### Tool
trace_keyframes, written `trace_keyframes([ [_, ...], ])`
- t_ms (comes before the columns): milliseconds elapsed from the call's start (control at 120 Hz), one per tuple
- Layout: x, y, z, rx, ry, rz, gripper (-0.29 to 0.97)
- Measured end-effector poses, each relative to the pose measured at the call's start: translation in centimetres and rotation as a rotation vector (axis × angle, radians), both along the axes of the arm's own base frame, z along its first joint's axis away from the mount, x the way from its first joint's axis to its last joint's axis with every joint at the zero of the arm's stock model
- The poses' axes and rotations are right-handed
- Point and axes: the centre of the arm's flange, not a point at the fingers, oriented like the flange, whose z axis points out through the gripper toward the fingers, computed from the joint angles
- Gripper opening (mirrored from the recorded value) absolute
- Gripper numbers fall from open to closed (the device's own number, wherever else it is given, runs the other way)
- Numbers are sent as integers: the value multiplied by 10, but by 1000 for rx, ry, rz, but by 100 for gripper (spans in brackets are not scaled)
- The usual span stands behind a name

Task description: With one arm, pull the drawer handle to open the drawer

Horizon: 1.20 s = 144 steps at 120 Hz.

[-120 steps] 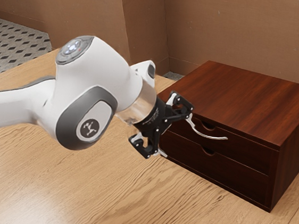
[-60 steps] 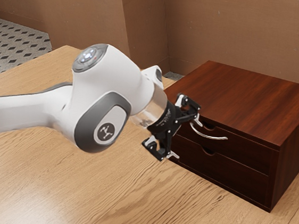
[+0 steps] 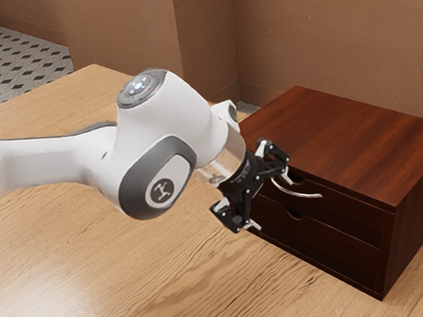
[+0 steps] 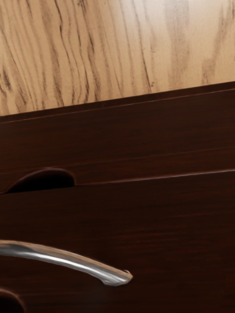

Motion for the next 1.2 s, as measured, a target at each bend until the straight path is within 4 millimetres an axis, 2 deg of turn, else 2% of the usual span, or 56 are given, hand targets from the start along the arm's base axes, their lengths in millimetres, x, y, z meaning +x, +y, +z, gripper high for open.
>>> trace_keyframes([
  [242, 0, -1, -2, -7, -7, 9, 67],
  [383, -1, 0, 0, -9, -14, 13, 59],
  [533, -6, 1, 3, -9, -17, 18, 47],
  [742, -9, 2, 5, -8, -16, 23, 18],
  [850, -10, 6, 7, -8, -17, 30, 9],
  [925, -12, 7, 12, -8, -26, 31, 12],
  [1200, -13, 5, 15, -7, -33, 26, 38],
])
